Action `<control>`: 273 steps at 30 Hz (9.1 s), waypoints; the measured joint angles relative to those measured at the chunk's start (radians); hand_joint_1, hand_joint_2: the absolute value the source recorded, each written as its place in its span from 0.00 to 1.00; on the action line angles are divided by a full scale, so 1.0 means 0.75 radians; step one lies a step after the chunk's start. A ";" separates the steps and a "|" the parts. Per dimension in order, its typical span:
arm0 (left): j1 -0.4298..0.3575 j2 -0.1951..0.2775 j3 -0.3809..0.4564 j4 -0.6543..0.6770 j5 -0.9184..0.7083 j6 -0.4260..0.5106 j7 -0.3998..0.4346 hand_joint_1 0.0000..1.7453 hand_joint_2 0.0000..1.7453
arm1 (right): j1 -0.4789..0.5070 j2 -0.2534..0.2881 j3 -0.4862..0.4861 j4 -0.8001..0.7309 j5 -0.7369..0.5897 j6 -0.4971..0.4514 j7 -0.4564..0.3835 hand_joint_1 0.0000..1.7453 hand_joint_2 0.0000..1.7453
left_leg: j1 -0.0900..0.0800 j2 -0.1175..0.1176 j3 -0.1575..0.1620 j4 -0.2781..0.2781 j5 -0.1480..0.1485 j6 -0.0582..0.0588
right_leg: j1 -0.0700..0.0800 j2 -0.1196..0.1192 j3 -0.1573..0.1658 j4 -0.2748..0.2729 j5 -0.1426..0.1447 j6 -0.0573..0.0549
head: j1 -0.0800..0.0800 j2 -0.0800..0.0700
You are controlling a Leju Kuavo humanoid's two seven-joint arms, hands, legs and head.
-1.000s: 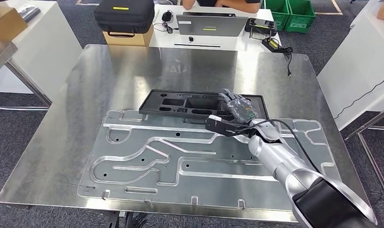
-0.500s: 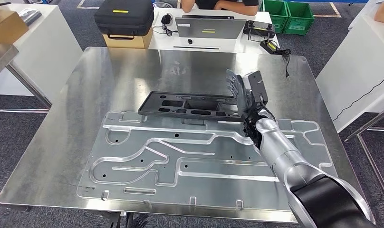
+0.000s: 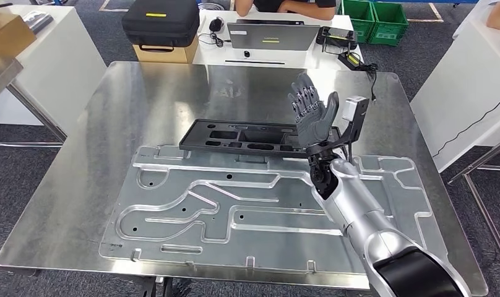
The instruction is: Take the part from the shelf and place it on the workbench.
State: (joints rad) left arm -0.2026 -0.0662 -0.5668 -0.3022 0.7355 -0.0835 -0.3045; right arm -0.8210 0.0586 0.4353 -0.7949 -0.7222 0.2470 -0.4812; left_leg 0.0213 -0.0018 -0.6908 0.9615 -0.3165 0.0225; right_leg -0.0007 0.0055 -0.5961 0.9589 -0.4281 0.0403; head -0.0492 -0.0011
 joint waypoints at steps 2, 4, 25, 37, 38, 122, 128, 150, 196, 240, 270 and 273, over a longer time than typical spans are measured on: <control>0.000 0.000 0.000 0.002 0.010 0.010 -0.001 0.00 0.00 | 0.045 0.002 0.000 -0.090 0.013 -0.001 -0.013 0.00 0.00 | -0.001 0.000 0.001 0.001 -0.003 0.001 | -0.003 0.000 0.002 -0.001 -0.001 0.001 | 0.000 0.000; 0.001 0.000 -0.001 0.004 0.022 0.016 0.003 0.00 0.00 | 0.103 0.005 0.000 -0.196 0.039 -0.011 -0.025 0.00 0.00 | -0.002 -0.001 0.004 0.002 -0.008 0.002 | -0.007 -0.001 0.006 -0.001 -0.005 0.004 | 0.000 0.000; 0.002 0.003 0.006 0.009 0.093 -0.007 0.006 0.00 0.00 | 0.345 0.020 0.001 -0.876 0.319 -0.340 -0.081 0.00 0.00 | 0.013 0.008 0.027 -0.010 0.010 0.000 | -0.027 0.007 0.086 0.007 -0.055 0.036 | 0.003 0.000; -0.009 0.007 0.009 0.016 0.116 -0.029 -0.042 0.00 0.00 | 0.416 0.032 0.004 -0.969 0.357 -0.413 -0.085 0.00 0.00 | 0.027 0.008 0.010 0.258 -0.172 -0.064 | -0.026 0.000 0.022 0.000 0.013 -0.033 | -0.006 0.000; -0.015 0.006 0.009 0.016 0.116 -0.030 -0.042 0.00 0.00 | 0.416 0.033 0.004 -0.972 0.357 -0.415 -0.086 0.00 0.00 | 0.026 0.007 0.078 0.157 -0.154 -0.063 | -0.027 0.000 0.018 0.004 0.014 -0.026 | -0.006 0.000; -0.026 0.002 -0.079 0.013 0.158 -0.007 -0.081 0.00 0.00 | 0.427 0.055 0.094 -0.991 0.433 -0.386 -0.100 0.00 0.00 | -0.016 -0.109 0.072 0.074 -0.127 -0.021 | -0.024 0.033 0.068 -0.024 0.000 -0.045 | -0.007 0.000; -0.025 0.003 -0.085 0.013 0.164 -0.005 -0.082 0.00 0.00 | 0.429 0.055 0.101 -0.990 0.435 -0.379 -0.099 0.00 0.00 | -0.006 -0.006 -0.019 0.299 -0.196 -0.041 | -0.018 -0.082 0.068 -0.024 -0.003 -0.047 | -0.011 0.000; -0.014 0.002 -0.095 0.013 0.178 -0.005 -0.080 0.00 0.00 | 0.429 0.055 0.114 -0.988 0.446 -0.355 -0.094 0.00 0.00 | -0.007 -0.183 0.115 -0.024 -0.058 -0.006 | -0.011 0.076 0.070 -0.019 -0.009 -0.033 | 0.001 0.000; -0.031 0.008 -0.123 0.003 0.188 -0.002 -0.073 0.00 0.00 | 0.427 0.047 0.116 -0.993 0.446 -0.349 -0.083 0.00 0.00 | -0.031 0.054 0.119 -0.025 -0.068 0.005 | -0.004 -0.151 0.087 -0.016 -0.042 -0.009 | 0.000 0.000; -0.045 0.006 -0.155 -0.004 0.188 -0.022 -0.057 0.00 0.00 | 0.446 0.024 0.118 -1.009 0.450 -0.302 -0.080 0.00 0.00 | -0.012 -0.162 0.130 -0.023 -0.079 0.004 | -0.047 0.103 0.023 0.017 -0.008 0.012 | -0.003 0.000; -0.045 0.012 -0.159 -0.008 0.185 -0.029 -0.060 0.00 0.00 | 0.441 0.019 0.122 -1.013 0.478 -0.284 -0.089 0.00 0.00 | -0.021 -0.148 0.163 -0.034 -0.092 0.009 | -0.044 0.084 0.024 0.011 0.003 0.013 | -0.005 0.000; -0.035 0.015 -0.163 -0.009 0.185 -0.030 -0.057 0.00 0.00 | 0.435 0.021 0.125 -1.013 0.480 -0.282 -0.089 0.00 0.00 | -0.015 -0.146 0.147 -0.024 -0.099 -0.006 | -0.038 0.043 0.024 0.008 0.006 -0.018 | -0.006 0.000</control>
State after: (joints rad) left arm -0.2292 -0.0552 -0.6887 -0.3086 0.8740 -0.1062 -0.3474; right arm -0.4949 0.0741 0.5289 -1.5549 -0.3621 0.0358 -0.5479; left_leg 0.0100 -0.1110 -0.5806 0.9437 -0.3908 0.0177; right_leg -0.0290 0.0379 -0.5782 0.9652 -0.4236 0.0265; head -0.0536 -0.0011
